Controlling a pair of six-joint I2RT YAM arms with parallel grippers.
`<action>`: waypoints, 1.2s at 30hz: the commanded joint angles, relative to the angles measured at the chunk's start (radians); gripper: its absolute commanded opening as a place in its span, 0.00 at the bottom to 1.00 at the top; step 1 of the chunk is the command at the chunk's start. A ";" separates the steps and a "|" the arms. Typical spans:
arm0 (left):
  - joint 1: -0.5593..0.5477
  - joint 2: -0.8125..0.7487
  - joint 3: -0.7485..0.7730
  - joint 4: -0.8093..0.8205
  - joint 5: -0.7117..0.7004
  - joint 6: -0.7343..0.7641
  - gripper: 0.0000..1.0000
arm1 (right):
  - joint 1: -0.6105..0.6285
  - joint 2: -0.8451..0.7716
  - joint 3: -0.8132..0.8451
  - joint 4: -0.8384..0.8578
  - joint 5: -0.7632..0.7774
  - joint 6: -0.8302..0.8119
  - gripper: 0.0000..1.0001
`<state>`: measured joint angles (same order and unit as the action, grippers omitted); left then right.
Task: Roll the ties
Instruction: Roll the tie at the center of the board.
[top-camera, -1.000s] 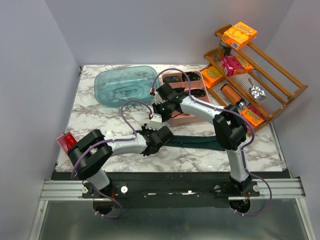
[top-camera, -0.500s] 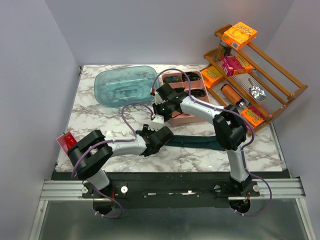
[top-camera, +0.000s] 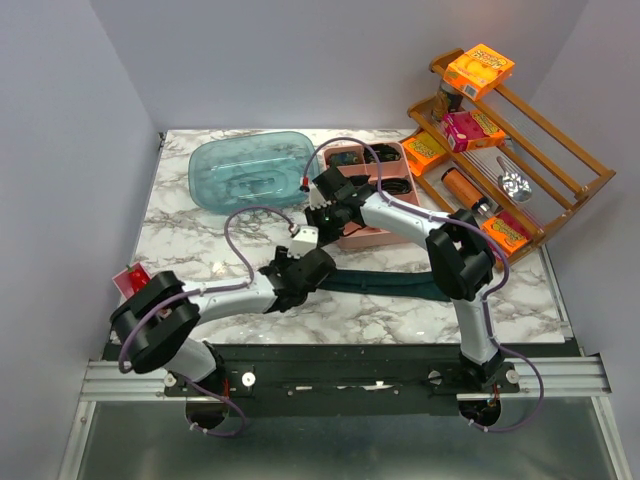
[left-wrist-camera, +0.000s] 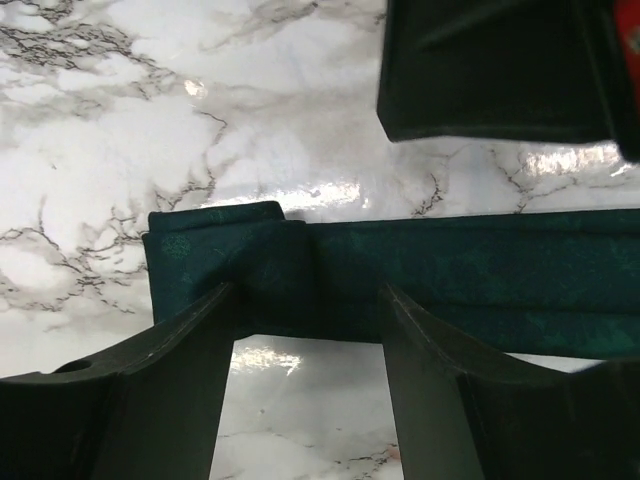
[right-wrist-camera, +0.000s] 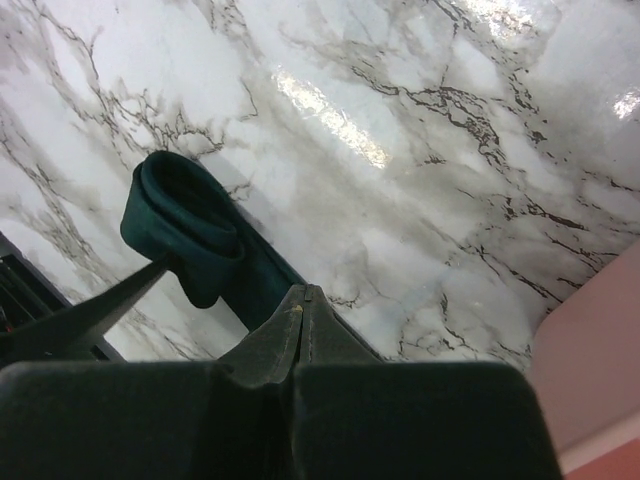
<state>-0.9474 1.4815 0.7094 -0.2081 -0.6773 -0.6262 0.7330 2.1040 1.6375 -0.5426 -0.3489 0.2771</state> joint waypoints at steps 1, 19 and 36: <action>0.082 -0.134 -0.048 0.045 0.080 -0.023 0.70 | 0.000 -0.056 -0.024 0.020 -0.038 -0.024 0.04; 0.511 -0.467 -0.297 0.193 0.536 -0.138 0.75 | 0.083 -0.058 0.010 0.059 -0.145 -0.023 0.04; 0.702 -0.411 -0.429 0.412 0.815 -0.161 0.76 | 0.111 0.082 0.064 0.058 -0.073 -0.015 0.04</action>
<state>-0.2577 1.0546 0.2958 0.1253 0.0738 -0.7834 0.8471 2.1689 1.6989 -0.4866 -0.4736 0.2687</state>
